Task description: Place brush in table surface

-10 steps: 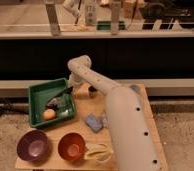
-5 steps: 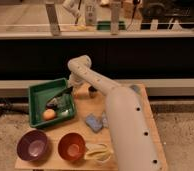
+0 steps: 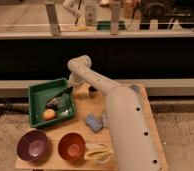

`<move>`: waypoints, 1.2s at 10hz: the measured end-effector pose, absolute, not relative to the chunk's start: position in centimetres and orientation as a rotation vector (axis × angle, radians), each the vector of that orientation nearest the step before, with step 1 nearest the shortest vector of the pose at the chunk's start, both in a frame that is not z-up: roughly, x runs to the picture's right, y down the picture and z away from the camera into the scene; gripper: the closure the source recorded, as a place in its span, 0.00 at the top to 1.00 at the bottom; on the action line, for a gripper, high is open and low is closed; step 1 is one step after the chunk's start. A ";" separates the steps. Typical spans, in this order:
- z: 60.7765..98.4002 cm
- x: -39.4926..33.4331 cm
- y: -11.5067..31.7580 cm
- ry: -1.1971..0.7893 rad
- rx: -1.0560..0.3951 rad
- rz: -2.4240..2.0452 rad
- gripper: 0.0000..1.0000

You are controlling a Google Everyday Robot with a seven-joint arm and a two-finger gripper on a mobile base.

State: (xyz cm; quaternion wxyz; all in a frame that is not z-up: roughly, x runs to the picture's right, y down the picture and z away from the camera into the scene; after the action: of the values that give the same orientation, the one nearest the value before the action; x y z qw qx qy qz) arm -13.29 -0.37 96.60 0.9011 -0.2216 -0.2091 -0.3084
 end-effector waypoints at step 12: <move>96.6 -13.3 -0.4 -0.433 -0.458 -0.638 0.00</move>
State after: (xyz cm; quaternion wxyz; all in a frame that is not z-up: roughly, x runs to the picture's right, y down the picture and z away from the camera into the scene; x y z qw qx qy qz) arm -13.29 -0.37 96.60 0.9011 -0.2216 -0.2091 -0.3084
